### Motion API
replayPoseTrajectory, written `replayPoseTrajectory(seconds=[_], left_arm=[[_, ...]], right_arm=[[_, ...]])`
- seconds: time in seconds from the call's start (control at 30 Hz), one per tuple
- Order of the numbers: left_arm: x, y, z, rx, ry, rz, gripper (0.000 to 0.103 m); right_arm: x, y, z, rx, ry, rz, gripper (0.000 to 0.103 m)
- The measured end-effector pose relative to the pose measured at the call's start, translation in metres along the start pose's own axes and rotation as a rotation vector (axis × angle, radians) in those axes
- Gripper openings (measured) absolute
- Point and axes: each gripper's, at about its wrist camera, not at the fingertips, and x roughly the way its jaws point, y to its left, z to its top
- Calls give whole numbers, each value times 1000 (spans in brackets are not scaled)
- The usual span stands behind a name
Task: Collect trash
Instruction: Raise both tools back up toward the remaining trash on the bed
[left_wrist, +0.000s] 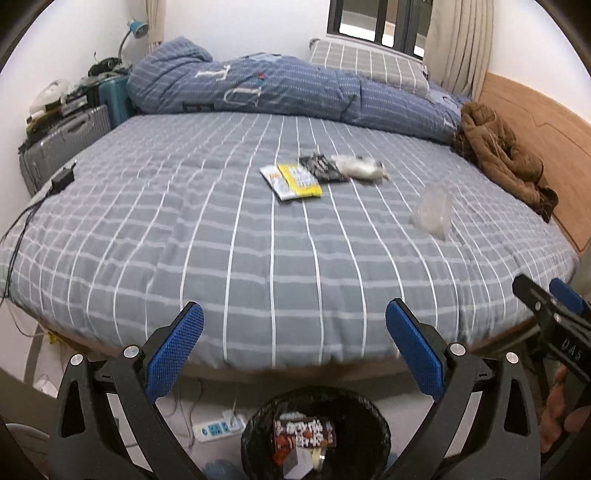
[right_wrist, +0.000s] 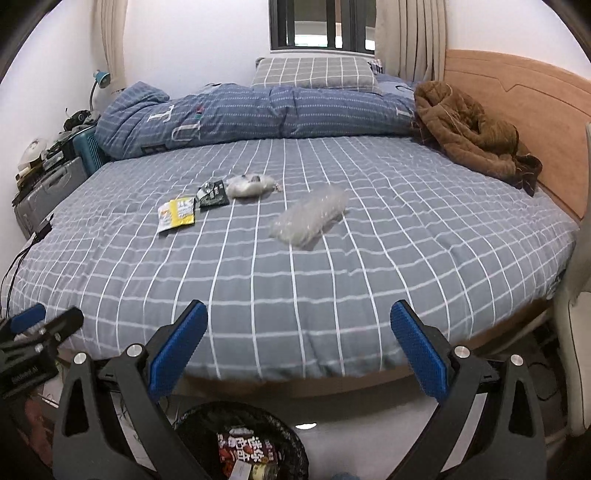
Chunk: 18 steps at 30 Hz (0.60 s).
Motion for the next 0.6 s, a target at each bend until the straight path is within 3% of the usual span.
replayPoseTrajectory(seconds=[0.6], left_arm=[[78,0,71,37,10,35,97]], right_arm=[[80,-3,58,-9,5,-29,95]])
